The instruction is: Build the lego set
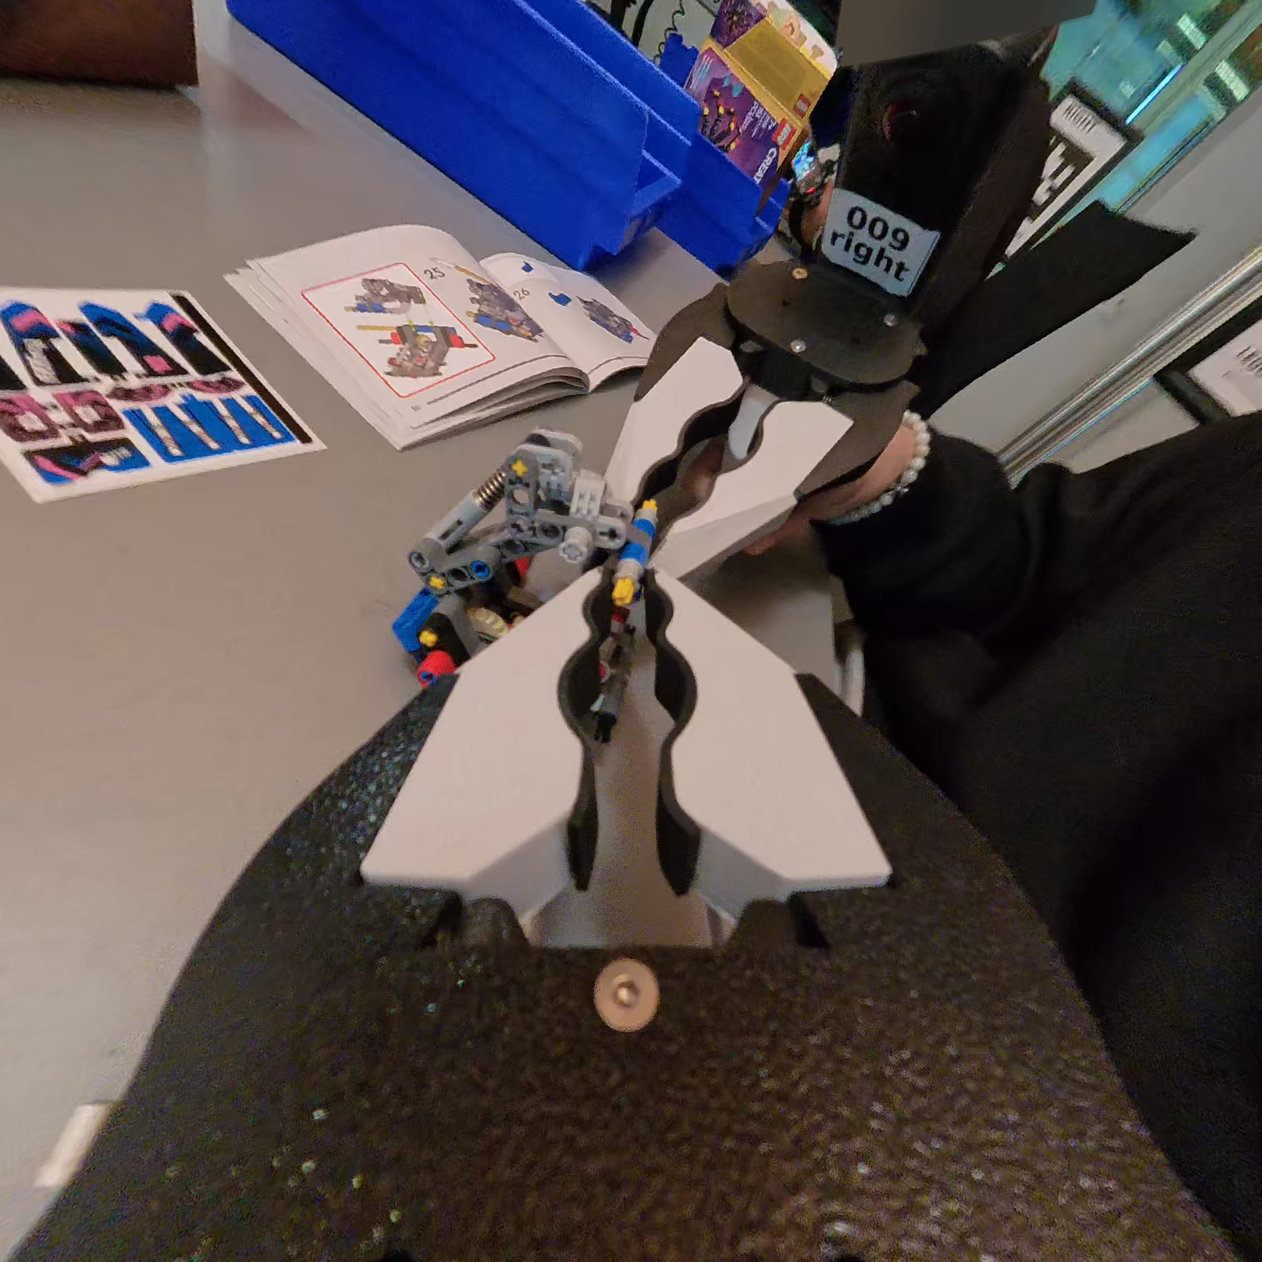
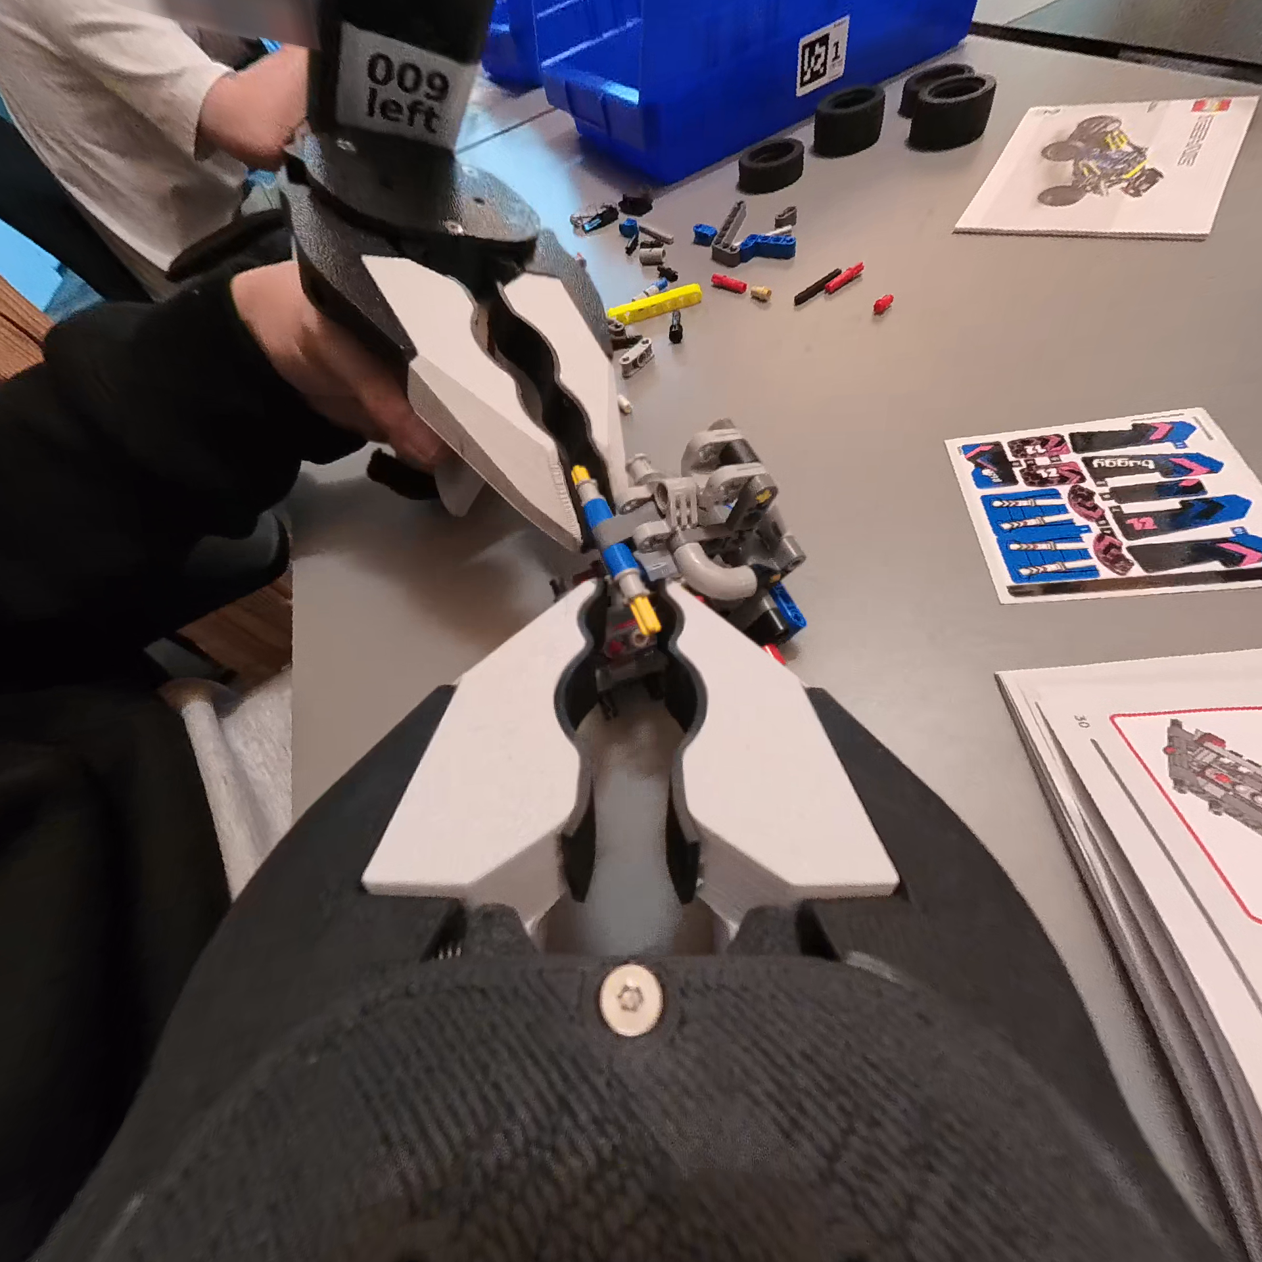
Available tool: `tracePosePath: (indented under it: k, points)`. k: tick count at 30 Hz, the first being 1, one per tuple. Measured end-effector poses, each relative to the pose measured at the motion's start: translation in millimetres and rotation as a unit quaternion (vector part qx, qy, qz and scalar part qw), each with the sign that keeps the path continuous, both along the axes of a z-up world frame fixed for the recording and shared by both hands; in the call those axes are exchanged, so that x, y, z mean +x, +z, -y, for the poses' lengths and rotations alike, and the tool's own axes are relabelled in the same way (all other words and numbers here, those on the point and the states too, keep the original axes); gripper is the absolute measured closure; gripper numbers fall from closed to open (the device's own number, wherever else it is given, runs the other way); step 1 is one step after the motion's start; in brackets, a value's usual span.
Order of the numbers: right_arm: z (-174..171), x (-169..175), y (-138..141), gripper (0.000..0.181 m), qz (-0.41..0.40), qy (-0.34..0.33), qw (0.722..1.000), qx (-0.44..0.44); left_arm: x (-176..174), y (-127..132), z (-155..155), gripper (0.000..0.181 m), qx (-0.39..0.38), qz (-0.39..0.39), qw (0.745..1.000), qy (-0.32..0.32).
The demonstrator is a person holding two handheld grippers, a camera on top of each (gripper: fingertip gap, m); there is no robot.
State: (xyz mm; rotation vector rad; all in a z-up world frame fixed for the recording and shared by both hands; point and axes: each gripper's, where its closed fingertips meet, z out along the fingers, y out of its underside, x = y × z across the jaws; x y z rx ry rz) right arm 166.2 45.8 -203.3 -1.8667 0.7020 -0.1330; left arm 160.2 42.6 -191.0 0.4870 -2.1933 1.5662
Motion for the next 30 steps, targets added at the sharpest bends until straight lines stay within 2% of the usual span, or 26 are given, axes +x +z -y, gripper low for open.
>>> tracePosePath:
  k: [1,3,8,12,16,20,24,27,30]
  points:
    - [-0.3,-0.6,-0.3,0.163,-0.004,0.001,1.000,0.001,-0.6,-0.1,0.8,0.175,0.000,-0.020,1.000,0.005]
    - [-0.4,-2.3,-1.5,0.155,-0.015,0.005,1.000,0.004,-2.7,1.1,1.2,0.176,-0.005,-0.073,0.997,0.011]
    - [0.1,-0.7,6.3,0.163,-0.031,0.005,0.998,0.047,-4.3,3.8,0.2,0.176,-0.028,-0.153,0.988,0.021]
    - [-3.6,-8.2,5.0,0.173,-0.084,0.022,0.993,0.079,-9.4,1.6,-0.3,0.176,-0.017,-0.163,0.986,0.022]
    - [-5.2,-28.8,-4.4,0.174,-0.212,0.050,0.969,0.115,-23.6,-9.7,-1.8,0.176,0.030,-0.154,0.987,0.022]
    - [-5.0,-45.0,-13.7,0.173,-0.264,0.074,0.956,0.103,-36.6,-19.8,-3.6,0.175,0.071,-0.147,0.986,0.023]
    - [6.9,-52.2,-25.0,0.173,-0.254,0.071,0.964,0.023,-33.8,-34.2,-9.9,0.174,0.131,-0.122,0.983,0.046]
    - [18.6,-47.9,-27.6,0.163,-0.227,0.055,0.972,-0.018,-26.6,-37.9,-16.1,0.173,0.160,-0.084,0.981,0.065]
    - [30.3,-40.2,-16.4,0.161,-0.179,0.043,0.982,-0.036,-27.8,-30.3,-21.9,0.152,0.170,-0.058,0.982,0.060]
